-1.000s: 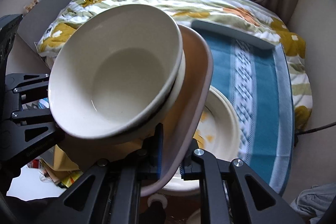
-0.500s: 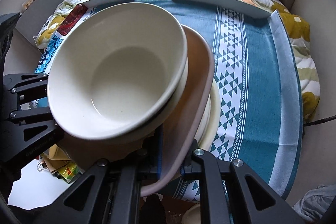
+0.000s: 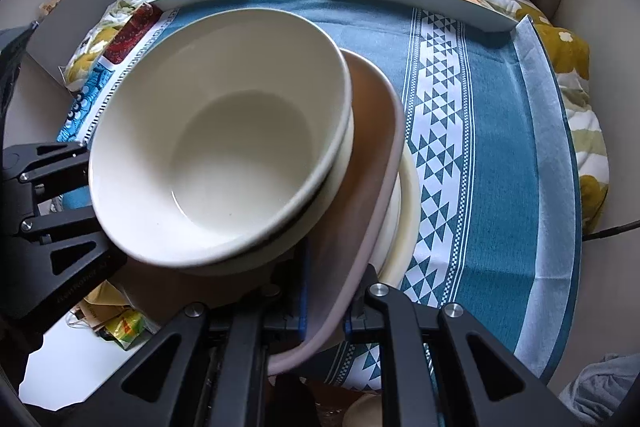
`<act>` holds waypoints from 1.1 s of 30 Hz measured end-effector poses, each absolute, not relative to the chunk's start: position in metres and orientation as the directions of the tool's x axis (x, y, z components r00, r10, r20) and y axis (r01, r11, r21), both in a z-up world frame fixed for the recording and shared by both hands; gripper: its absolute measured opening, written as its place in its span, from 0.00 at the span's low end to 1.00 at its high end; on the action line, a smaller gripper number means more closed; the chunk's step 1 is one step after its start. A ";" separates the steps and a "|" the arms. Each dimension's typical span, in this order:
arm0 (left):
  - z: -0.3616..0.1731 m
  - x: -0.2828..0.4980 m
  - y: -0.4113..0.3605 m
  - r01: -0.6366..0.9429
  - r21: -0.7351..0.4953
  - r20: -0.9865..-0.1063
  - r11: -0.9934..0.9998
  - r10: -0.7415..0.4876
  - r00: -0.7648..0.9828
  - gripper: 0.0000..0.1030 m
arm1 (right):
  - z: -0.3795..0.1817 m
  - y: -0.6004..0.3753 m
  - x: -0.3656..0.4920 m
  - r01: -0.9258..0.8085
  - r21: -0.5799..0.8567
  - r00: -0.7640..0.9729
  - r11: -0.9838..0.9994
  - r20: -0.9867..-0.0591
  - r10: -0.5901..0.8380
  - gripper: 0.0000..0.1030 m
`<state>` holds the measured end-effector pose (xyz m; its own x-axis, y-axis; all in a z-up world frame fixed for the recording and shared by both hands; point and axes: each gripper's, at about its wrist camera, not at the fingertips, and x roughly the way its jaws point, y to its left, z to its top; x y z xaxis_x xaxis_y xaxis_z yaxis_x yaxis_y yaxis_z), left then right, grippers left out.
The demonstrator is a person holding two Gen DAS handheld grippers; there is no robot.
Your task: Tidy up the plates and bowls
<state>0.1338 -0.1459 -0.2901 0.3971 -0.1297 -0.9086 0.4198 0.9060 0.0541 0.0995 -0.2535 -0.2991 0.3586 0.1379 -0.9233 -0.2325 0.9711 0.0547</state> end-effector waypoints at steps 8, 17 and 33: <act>-0.283 0.139 -0.143 0.436 0.050 -0.923 0.899 -0.125 0.365 0.12 | -0.295 -0.260 0.099 -0.188 0.093 0.356 0.978 -0.922 0.156 0.12; -0.260 0.134 -0.138 0.448 0.076 -0.920 0.891 -0.111 0.376 0.12 | -0.275 -0.266 0.092 -0.140 0.102 0.370 0.985 -0.917 0.147 0.13; -0.208 0.060 -0.104 0.314 0.029 -0.859 0.949 -0.137 0.493 0.12 | -0.207 -0.269 0.038 -0.159 0.133 0.529 0.978 -0.825 0.198 0.15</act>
<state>0.0599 -0.1044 -0.2080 0.4935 -0.1368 -0.8589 0.3137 0.9491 0.0291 0.0380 -0.2688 -0.2070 0.5293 0.1985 -0.8249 -0.1589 0.9782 0.1335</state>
